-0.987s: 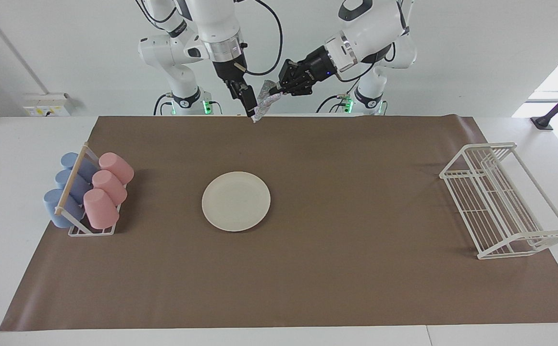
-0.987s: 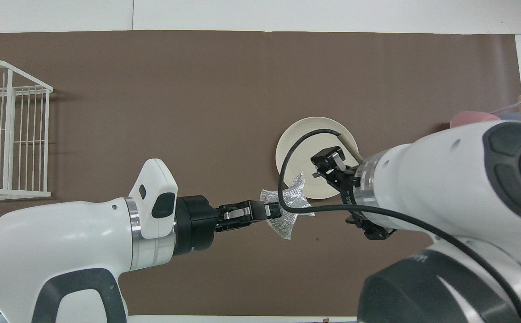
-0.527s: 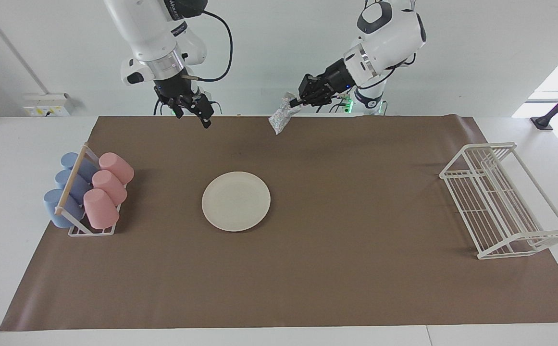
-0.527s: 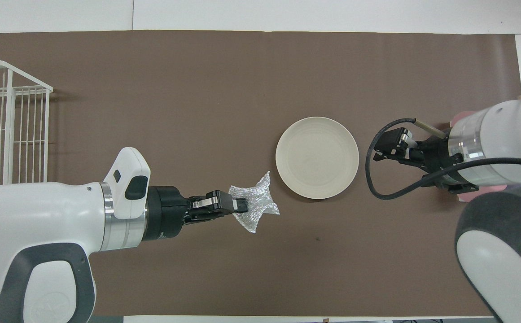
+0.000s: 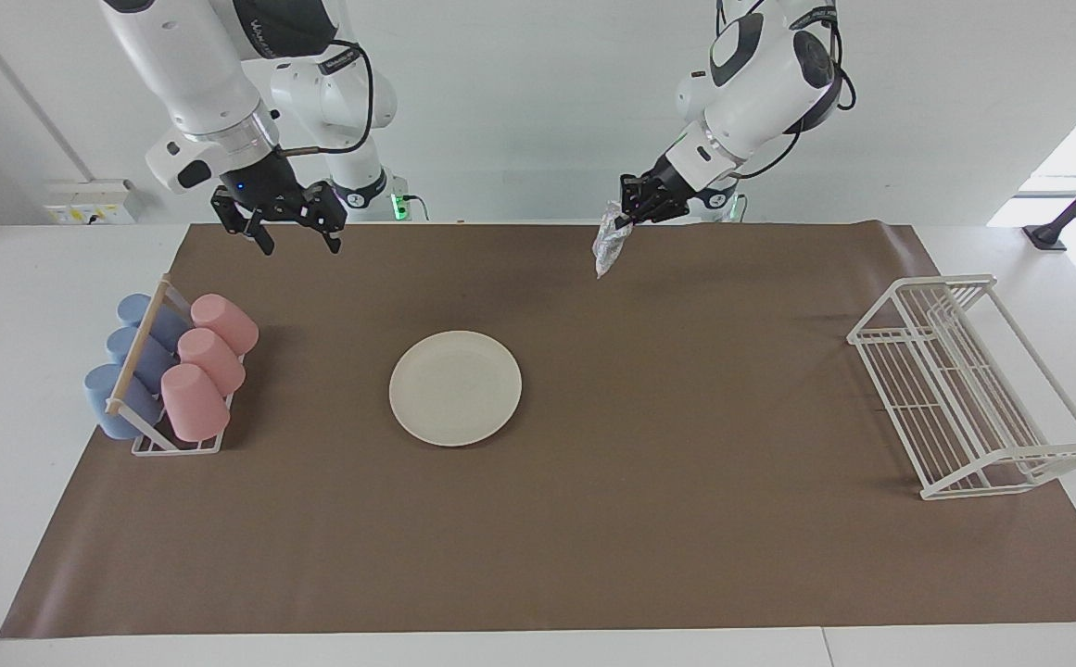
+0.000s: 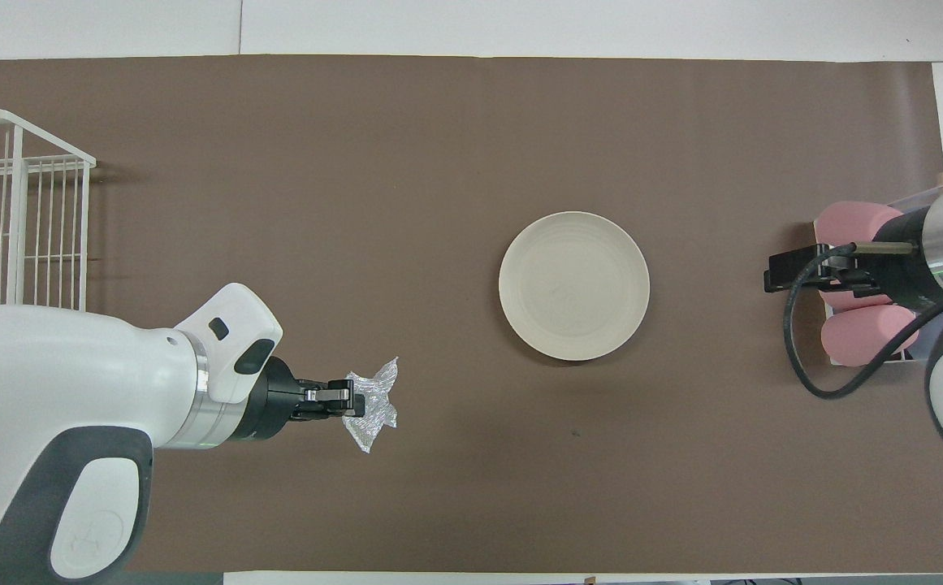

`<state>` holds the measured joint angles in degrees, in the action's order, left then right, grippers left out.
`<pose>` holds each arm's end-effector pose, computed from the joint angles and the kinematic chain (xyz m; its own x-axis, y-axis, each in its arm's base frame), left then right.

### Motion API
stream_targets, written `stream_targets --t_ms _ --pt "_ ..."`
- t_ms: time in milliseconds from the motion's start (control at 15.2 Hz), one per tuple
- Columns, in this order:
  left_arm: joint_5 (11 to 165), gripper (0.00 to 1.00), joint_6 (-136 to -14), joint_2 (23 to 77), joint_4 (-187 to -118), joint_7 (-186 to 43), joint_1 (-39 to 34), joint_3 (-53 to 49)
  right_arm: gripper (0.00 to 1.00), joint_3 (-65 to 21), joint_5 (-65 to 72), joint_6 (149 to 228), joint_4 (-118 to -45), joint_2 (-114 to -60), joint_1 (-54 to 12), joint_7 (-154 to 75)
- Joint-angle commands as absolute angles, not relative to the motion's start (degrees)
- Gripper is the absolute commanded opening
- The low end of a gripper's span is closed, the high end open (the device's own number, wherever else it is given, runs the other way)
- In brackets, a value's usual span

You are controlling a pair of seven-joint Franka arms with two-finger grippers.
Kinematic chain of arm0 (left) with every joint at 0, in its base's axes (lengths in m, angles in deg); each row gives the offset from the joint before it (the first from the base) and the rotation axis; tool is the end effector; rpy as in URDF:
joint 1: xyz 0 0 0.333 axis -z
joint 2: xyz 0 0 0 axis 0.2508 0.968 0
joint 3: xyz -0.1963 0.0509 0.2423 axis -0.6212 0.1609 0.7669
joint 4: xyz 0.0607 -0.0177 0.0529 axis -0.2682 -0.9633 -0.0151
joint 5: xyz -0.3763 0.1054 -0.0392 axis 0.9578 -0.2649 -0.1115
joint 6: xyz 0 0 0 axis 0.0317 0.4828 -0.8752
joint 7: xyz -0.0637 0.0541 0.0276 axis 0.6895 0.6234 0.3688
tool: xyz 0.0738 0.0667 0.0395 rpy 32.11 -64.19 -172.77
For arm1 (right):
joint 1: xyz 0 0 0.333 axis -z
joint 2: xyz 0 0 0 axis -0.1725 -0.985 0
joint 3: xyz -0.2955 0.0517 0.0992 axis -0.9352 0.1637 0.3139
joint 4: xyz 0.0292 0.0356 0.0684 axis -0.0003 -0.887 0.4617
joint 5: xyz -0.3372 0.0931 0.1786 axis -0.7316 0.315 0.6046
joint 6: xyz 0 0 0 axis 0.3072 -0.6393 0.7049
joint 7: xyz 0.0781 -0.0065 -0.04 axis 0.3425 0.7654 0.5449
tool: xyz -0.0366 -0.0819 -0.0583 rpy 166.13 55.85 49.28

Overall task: Wipe plate with sponge
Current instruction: 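Carry the sponge to the rack with the left gripper while the right gripper retracts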

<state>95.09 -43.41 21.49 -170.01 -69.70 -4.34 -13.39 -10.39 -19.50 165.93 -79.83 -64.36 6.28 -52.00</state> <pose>0.3963 -0.2400 0.5132 0.9847 -0.0441 -0.1686 0.0297 -0.9108 0.4118 0.5191 0.0449 0.5969 0.9991 -0.0394 -0.0152 -0.0406 -0.9955 -0.0853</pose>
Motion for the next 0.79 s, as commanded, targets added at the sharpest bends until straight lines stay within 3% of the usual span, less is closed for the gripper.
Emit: stream_targets --t_ms 0,132,329,461,724 --pt "85.83 0.00 -39.32 23.39 -167.71 -74.86 -4.86 -13.95 1.00 -9.67 -22.32 168.18 -79.97 -64.76 7.56 -45.10" --pt "81.07 0.00 -35.30 24.80 -165.17 -76.11 -5.03 -13.86 1.00 -13.17 -24.78 168.90 -79.45 -65.99 5.64 -41.75" --pt "71.05 0.00 -27.04 27.00 -160.51 -78.03 -5.03 -13.86 1.00 -23.79 -25.06 167.58 -75.68 -69.41 -4.10 -41.65" --pt "65.17 0.00 -23.34 28.66 -158.83 -81.97 -4.33 -14.12 1.00 -24.88 -26.54 163.64 -71.29 -72.22 -6.59 -41.65" --pt "52.70 0.00 -13.24 35.94 -151.46 -84.89 -2.41 -14.39 1.00 -33.31 -26.82 161.60 -73.55 -70.48 -14.84 -46.72"
